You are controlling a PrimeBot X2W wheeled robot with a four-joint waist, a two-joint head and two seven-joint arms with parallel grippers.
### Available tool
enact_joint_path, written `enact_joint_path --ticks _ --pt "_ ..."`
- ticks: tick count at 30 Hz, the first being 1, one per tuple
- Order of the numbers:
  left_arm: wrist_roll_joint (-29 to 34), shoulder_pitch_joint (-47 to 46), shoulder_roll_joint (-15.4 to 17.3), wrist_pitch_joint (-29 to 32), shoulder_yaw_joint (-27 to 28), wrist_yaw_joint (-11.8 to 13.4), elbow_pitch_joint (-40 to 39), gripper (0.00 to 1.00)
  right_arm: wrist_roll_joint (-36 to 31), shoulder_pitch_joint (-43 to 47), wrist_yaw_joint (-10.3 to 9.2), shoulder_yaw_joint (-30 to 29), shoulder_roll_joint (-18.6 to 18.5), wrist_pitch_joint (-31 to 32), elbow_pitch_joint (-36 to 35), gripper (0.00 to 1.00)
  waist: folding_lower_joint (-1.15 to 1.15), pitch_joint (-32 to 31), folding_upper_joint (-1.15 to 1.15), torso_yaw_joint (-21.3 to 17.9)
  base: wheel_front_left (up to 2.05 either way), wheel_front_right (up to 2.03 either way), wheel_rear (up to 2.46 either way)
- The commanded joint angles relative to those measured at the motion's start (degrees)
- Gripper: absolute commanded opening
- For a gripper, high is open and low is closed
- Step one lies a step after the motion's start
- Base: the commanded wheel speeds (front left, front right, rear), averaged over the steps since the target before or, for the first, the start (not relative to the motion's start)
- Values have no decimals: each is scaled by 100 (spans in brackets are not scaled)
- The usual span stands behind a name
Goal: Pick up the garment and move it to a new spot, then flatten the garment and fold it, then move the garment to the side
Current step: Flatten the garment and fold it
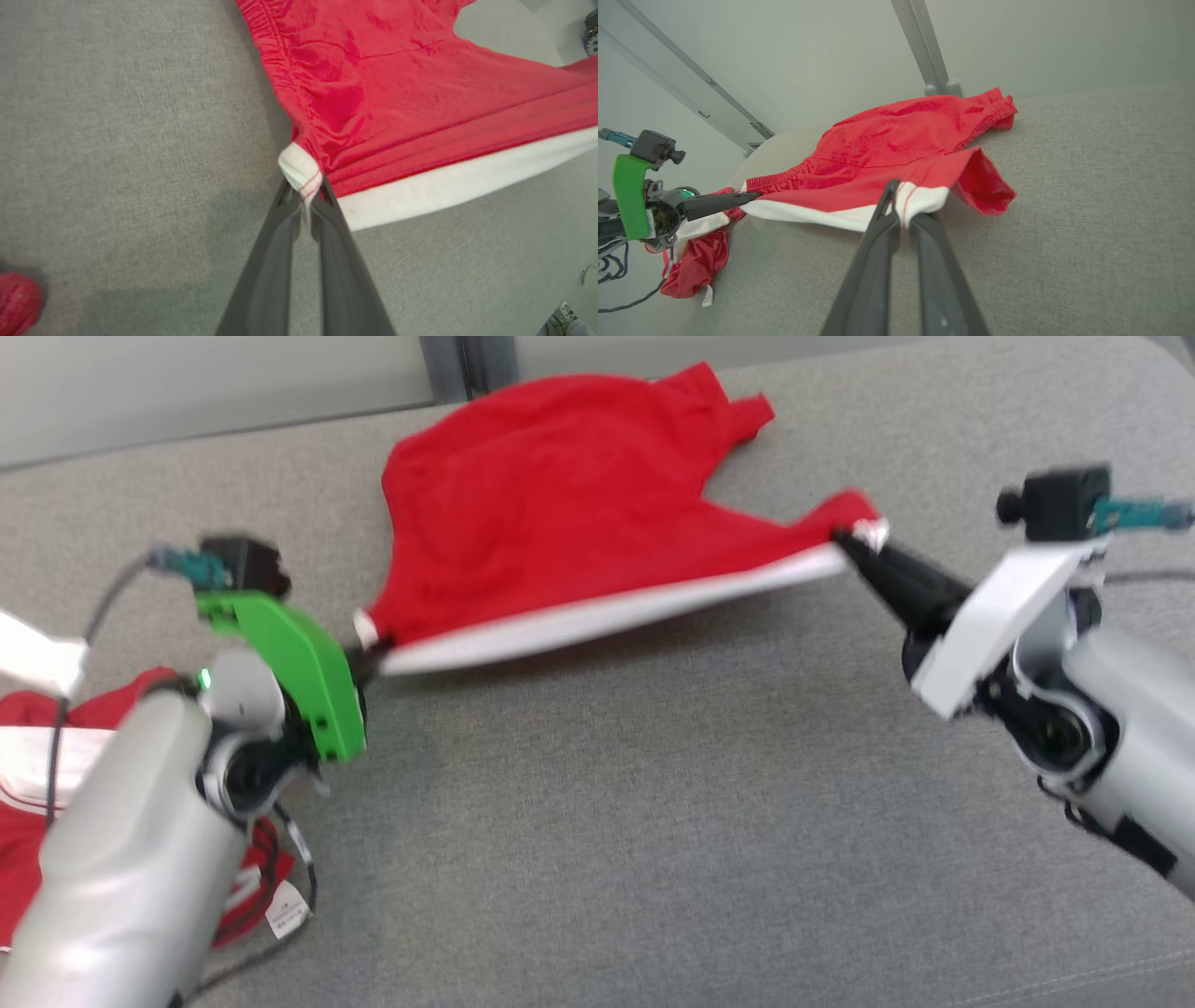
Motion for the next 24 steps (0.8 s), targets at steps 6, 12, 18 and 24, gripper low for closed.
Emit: enact_joint_path --ticks 6,12,18,24 --pt "-468 1355 311 817 -105 598 -1255 0 358 835 -10 385 -539 411 -476 0 0 -868 0 -55 0 0 0" --pt "-637 2378 743 1583 -439 1168 -2714 0 668 1488 -9 617 -1173 871 -1128 0 0 -1114 0 -74 0 0 0" --pt "-917 2961 1069 2067 -452 1701 -3889 0 738 1782 -9 583 -1726 1079 -1699 0 0 -1152 0 -110 0 0 0" --pt "-1299 2599 1285 2758 -285 1990 -4238 0 645 1371 -10 352 -1717 1328 -1751 0 0 -877 0 -36 0 0 0"
